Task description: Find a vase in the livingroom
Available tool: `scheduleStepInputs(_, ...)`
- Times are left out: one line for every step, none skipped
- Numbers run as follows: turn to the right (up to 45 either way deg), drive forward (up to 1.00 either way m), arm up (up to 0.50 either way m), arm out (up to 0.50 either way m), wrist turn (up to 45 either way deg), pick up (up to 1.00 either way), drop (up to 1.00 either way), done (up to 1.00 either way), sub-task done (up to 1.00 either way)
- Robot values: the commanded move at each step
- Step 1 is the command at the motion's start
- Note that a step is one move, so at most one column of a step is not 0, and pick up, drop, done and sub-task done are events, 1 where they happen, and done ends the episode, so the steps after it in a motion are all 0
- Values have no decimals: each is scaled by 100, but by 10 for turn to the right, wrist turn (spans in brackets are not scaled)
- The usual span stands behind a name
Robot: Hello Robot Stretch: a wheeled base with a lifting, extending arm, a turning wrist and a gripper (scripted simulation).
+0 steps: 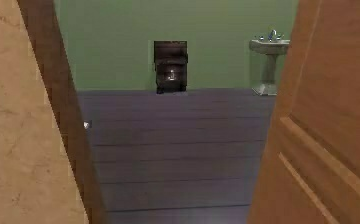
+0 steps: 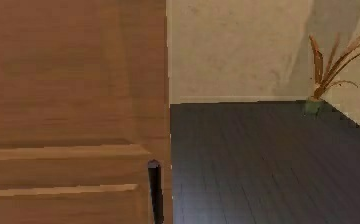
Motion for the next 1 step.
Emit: scheduleStepInputs(0,95,0,0,0,0,0,0,0)
